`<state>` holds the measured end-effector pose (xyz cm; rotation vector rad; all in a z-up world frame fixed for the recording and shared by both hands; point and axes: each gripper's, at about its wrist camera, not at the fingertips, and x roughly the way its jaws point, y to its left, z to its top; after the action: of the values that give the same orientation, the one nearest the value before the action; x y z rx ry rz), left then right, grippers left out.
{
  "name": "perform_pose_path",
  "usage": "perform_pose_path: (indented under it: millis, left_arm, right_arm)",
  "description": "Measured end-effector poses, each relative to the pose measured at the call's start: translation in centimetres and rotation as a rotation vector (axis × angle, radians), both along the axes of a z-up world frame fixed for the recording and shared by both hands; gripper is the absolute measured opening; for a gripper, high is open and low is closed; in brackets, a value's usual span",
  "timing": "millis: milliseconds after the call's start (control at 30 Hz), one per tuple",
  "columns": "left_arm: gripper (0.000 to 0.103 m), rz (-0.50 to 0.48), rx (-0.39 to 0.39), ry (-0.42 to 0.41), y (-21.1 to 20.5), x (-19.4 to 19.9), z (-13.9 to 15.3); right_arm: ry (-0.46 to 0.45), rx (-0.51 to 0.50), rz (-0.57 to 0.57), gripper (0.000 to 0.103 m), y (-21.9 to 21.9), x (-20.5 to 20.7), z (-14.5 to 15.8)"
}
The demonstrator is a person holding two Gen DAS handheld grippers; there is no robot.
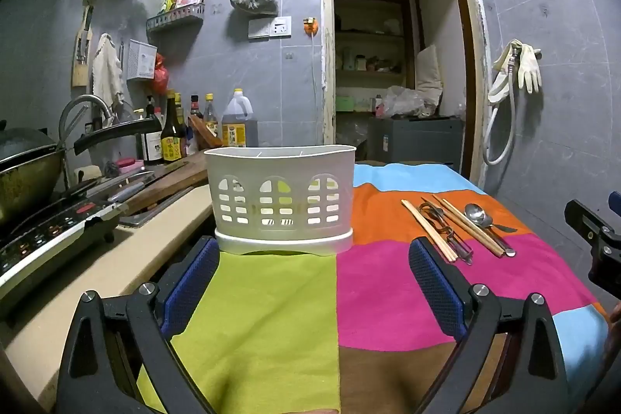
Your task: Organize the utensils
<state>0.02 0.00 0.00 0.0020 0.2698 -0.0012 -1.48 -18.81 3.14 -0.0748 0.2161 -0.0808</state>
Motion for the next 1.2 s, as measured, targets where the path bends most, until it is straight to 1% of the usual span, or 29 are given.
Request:
perform_pose_path:
  millis: [300,433,1200]
  left_arm:
    - [0.096,0.002,-0.004,0.001,-0.01,0.16,-0.02]
    - [0.096,-0.001,-0.007,0.005,0.11,0.9,-0.54]
    - [0.096,-0.002,-0.016,0.006,0.38,0.1,-0.4]
  right_arm:
    - [0.002,0.003,0.0,0.103,-0.05,-0.06,-0.06]
    - [0.002,0.001,-0.002,0.103,-0.05,-0.03,-0.06]
    - [0.011,0.003,-0.003,0.103,0.13,0.11,-0.28]
